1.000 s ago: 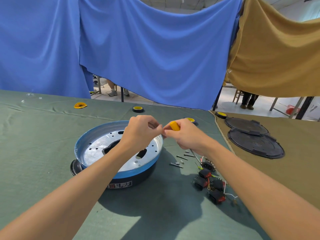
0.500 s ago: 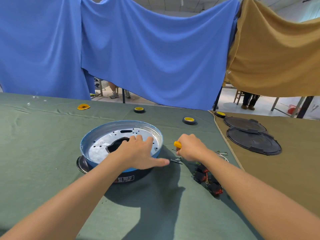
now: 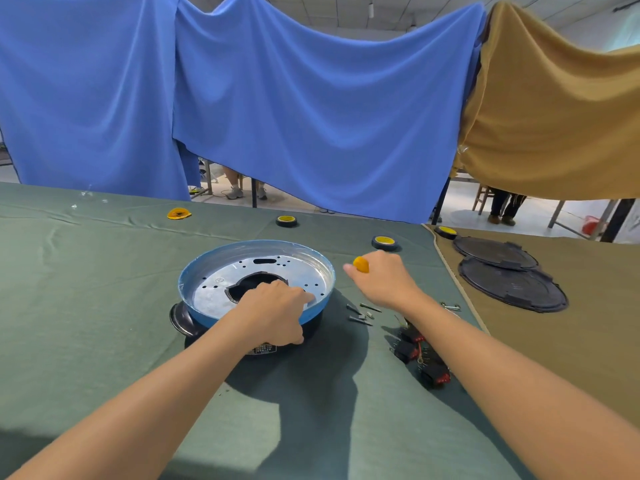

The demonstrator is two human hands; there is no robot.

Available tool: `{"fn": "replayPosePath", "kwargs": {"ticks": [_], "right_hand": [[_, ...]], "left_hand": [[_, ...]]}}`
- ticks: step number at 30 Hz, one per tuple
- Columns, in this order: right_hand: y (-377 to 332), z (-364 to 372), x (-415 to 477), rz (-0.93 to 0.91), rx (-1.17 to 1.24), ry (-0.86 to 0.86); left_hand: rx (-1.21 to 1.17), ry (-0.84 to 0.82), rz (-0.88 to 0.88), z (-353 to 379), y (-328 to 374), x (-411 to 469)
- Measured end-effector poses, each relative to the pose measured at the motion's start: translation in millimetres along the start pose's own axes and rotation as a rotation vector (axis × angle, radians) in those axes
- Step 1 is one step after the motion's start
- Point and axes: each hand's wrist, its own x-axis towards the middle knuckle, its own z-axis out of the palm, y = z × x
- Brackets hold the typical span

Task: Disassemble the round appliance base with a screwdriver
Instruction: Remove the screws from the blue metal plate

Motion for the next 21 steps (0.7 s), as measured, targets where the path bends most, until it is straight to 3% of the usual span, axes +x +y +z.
{"fn": "replayPosePath", "kwargs": {"ticks": [7,14,19,21], "right_hand": [[-21,-23,-6,-0.086,0.127,0.056],[-29,-4,-14,0.208,0.267,-0.166],[-34,-3,-6,0.212,0.357,0.059],[-32,-7,-1,0.231,0.385,0.069]], "left_hand": [[-0.116,0.061,-0.058,-33,-15,9],[-0.081,0.068,-0.019,-23,-17,6],[0.01,0.084,0.027,0,-22,12],[-0.018,0.112,0.026,0,-27,15]]}}
